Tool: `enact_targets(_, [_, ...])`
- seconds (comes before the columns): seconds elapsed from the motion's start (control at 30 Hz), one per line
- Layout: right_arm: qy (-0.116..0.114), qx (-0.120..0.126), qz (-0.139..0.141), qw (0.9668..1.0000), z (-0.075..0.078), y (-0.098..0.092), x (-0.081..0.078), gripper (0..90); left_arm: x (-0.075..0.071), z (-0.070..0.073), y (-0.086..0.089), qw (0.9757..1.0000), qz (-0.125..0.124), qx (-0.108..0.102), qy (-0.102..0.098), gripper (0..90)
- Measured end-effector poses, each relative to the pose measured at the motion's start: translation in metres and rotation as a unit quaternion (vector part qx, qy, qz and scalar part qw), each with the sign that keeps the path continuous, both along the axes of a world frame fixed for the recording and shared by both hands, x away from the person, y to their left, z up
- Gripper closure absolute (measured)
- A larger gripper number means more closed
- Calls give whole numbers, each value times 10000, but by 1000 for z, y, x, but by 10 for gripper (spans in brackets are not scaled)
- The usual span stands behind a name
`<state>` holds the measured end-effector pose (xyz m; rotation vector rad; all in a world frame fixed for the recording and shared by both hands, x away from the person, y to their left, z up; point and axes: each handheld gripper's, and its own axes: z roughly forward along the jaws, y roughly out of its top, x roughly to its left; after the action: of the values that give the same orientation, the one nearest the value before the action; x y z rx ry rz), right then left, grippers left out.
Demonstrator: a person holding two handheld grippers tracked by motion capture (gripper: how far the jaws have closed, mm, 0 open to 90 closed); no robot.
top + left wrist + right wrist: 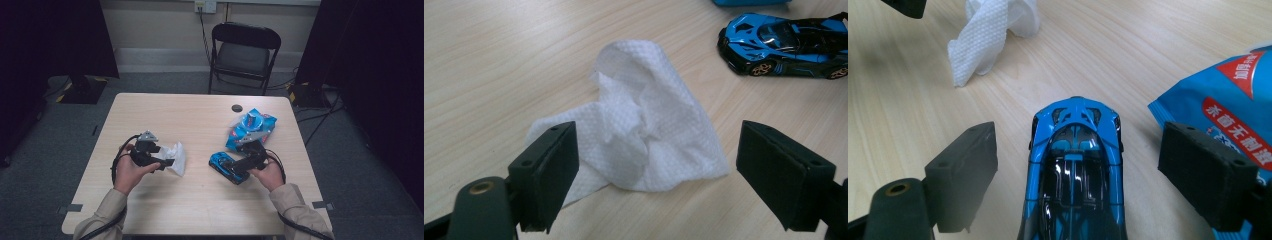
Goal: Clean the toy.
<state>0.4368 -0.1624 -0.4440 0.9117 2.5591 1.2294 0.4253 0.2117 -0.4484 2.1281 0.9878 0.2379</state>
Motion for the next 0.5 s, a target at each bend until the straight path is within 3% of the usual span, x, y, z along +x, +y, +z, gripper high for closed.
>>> enact_targets(0.13, [3,27,12,10000,1,-6,-4,152,-5,-2,3,9999,-13,-123,32,173])
enact_targets(0.2, [22,59,-2,10000,0,-9,-6,152,-7,-2,6,10000,-64,-66,23,172])
enact_targets(0.3, [-2,59,-4,10000,0,-14,-9,152,-11,-3,10,9999,-58,-126,99,172])
enact_targets(0.5, [-11,104,-73,9999,2,-25,-13,152,-16,-4,13,9998,-67,-163,66,175])
